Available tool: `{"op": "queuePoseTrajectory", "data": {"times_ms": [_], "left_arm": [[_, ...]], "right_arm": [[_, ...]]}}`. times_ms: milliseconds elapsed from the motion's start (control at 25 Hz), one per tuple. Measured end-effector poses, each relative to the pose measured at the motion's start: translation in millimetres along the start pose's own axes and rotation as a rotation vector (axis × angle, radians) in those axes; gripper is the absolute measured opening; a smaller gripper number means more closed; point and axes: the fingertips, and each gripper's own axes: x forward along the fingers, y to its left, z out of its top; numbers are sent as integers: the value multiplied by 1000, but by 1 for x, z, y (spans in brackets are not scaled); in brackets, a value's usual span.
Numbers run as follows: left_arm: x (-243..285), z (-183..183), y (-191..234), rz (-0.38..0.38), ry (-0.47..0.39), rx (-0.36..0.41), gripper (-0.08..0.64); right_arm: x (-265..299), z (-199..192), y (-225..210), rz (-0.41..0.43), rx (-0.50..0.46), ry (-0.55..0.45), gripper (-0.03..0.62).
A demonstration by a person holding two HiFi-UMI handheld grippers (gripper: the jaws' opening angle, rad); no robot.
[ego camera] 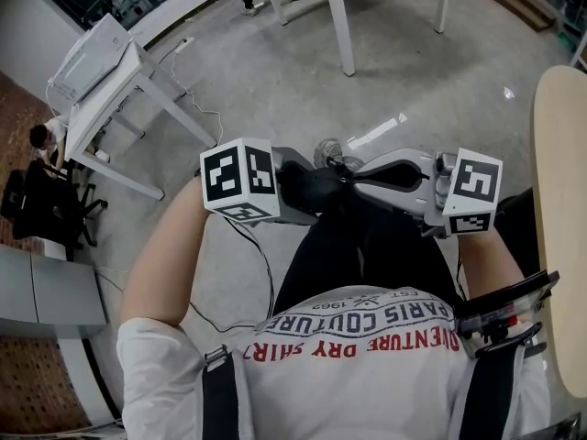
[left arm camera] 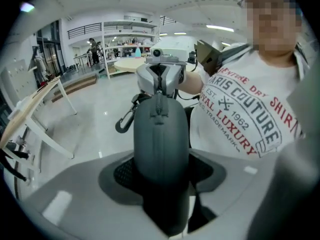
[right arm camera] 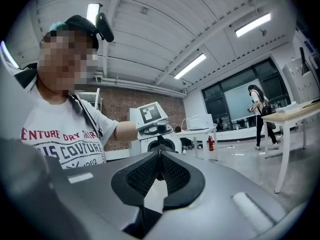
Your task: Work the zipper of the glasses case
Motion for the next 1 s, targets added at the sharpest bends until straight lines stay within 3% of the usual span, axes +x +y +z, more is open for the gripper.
{"op": "queuePoseTrajectory", "data": {"times_ms": [120,640,1000], "left_arm": [[-4,4,-2,-24,-100,-36,250],[-18,19,-11,-90,-343,-110,249],[-43,42,-14,-130,-668,-178,249]], "right_arm": [[-1,2,-1,3,4,-13,17],[-1,10,3,19,24,-65,17],[-1,20,7,46,60,-120,17]]}}
